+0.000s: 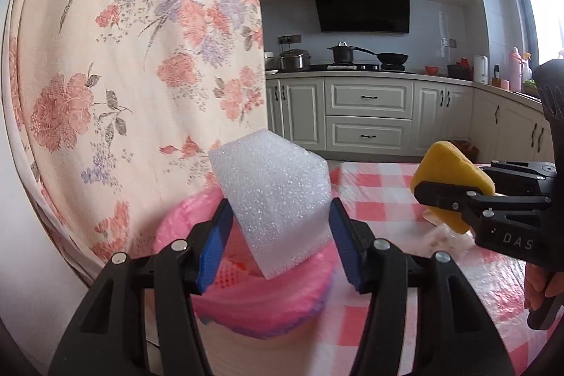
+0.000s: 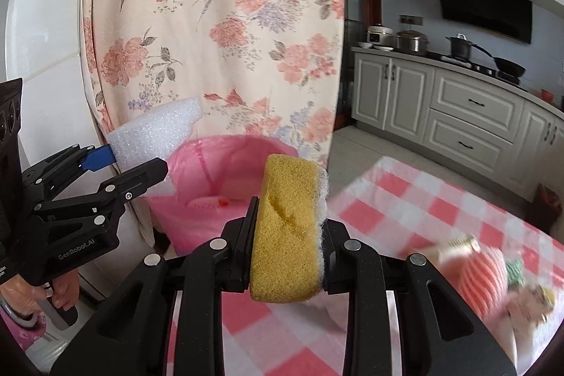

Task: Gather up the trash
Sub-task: 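Open both grippers over the pink bin to drop the foam and sponge, then grasp the white plastic bag with the left gripper while the right grasps a white paper tube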

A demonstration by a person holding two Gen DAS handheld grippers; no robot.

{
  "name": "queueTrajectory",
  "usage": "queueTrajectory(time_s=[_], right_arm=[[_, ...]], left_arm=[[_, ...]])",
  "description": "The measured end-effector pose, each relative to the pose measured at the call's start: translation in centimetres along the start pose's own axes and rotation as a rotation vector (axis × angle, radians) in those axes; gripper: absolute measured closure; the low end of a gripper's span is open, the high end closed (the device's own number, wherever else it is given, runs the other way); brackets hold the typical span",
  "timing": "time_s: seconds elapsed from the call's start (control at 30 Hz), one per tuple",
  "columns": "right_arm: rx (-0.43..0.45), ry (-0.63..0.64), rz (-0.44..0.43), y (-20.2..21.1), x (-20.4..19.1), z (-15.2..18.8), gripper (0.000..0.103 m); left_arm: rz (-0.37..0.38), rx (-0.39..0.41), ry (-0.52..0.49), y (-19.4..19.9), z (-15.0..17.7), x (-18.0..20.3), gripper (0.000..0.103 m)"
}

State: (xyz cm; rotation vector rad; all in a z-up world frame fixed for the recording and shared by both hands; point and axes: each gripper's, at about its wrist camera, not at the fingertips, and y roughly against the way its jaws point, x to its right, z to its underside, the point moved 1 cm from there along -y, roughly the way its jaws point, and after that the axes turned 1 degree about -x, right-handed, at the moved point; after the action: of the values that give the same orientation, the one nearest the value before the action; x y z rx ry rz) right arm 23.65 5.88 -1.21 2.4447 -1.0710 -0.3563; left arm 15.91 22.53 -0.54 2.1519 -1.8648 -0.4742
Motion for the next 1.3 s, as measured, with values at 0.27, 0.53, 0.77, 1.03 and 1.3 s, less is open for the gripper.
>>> queueTrajectory(time_s=[0.27,0.53,0.77,1.03,1.3], right_arm=[[-0.012,-0.005,-0.067,-6.5,-0.9,-4.1,0.074],[-0.024,0.007,-0.092,-10.9,-1.4,-5.4,0.035],[-0.003,-0.015,-0.068,-10.6,-0.4,-5.0,0.028],[0.003,-0.053,0.003,-5.6,2.0,-1.8,0.027],[-0.003,-0.098,0.129,0.4,5.4,3.5,0.022]], left_arm=[[0.020,-0.069,0.077,-5.2,-0.9,-5.6,0.048],[0.018,-0.120,0.072,-8.4,0.0,-7.8,0.031],[-0.055,-0.128,0.063,-7.6,1.5,-8.7,0.028],[-0.125,-0.070,0.022,-3.4,3.1,-5.7,0.005],[-0.078,-0.069,0.016,-1.3,4.9,0.9,0.005]])
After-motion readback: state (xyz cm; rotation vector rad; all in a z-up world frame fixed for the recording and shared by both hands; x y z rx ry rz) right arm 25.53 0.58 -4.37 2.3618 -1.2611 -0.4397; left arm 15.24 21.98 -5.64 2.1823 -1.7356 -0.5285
